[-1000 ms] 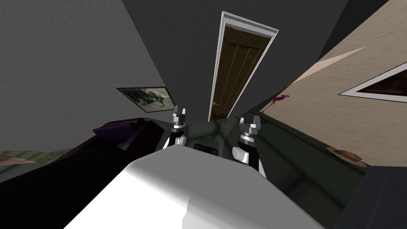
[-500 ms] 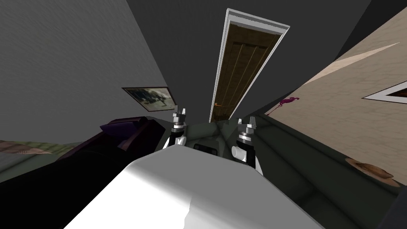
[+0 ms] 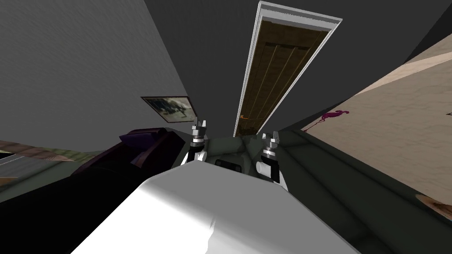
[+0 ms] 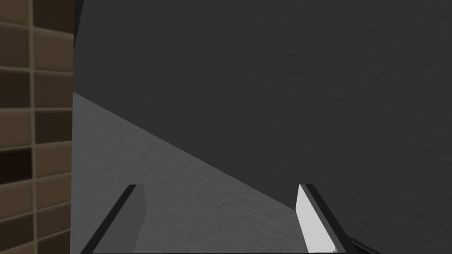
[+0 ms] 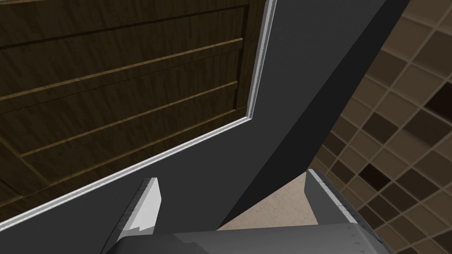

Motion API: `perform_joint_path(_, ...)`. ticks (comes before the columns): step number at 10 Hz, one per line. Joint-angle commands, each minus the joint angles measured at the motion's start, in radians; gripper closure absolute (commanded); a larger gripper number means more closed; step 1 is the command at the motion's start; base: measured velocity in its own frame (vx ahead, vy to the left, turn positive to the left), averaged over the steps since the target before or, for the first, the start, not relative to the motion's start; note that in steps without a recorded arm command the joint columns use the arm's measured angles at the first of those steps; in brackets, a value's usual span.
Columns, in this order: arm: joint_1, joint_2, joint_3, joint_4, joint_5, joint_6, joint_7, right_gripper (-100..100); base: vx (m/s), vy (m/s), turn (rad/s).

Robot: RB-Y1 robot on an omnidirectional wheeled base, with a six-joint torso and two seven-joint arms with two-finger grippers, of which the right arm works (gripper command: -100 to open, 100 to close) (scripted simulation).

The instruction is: Pull the door open

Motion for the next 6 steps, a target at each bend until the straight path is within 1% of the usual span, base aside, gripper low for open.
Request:
perform_joint_path(1,-0.017,-0.008,-0.007,0.036,-0.005,-0.004,-0.001,-100,0.088,-0.042,0.11)
perform_joint_path(6,-0.071,-0.024,-0.024,0.179,-0.019,-0.04,-0.002,-100,0.087,-0.057,0.137)
